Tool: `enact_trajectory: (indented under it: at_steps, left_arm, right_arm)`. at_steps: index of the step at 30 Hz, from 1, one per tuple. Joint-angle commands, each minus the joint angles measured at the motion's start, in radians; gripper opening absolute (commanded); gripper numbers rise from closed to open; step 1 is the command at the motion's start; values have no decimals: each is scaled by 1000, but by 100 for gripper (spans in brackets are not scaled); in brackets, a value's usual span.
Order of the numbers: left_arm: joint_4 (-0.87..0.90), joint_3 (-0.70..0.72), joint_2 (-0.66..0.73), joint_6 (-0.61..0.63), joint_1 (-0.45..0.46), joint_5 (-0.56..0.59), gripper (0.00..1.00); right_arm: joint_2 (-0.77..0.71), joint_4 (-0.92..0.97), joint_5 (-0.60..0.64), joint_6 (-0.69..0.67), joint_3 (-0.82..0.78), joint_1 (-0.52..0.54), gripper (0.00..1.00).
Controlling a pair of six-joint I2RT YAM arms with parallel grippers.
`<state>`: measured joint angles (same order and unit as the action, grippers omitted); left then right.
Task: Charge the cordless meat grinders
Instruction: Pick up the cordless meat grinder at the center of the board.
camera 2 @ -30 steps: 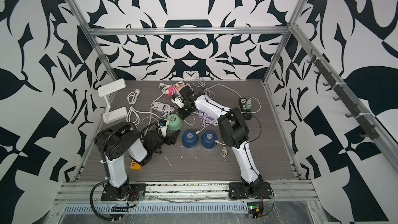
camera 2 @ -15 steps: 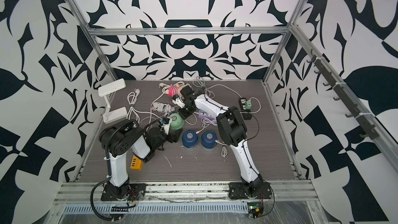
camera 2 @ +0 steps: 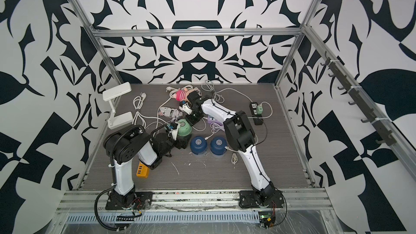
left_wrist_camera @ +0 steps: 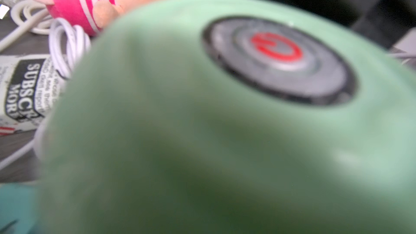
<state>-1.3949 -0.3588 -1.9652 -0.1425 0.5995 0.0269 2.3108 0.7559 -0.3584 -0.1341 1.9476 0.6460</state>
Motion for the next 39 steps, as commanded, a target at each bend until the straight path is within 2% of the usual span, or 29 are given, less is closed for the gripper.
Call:
enact_trajectory:
  at_steps: [1,10,16,25,39]
  left_arm:
    - [-47,35,32,-22,-3,16,100]
    - [-46,32,51,-13,-3,59,99]
    - [-46,17,65,24,-3,48,100]
    - [-47,-12,21,31,-3,51,100]
    - [-47,-23,8,36,-3,63,84]
  right_arm:
    - [-17,23,-42,-4,36,16,0]
    - [-10,29,-53,1,40,17,0]
    - [-8,37,-54,-1,42,17,0]
    - [-7,49,-54,-3,31,21,0]
    - [-26,30,-95,20,-5,30,0]
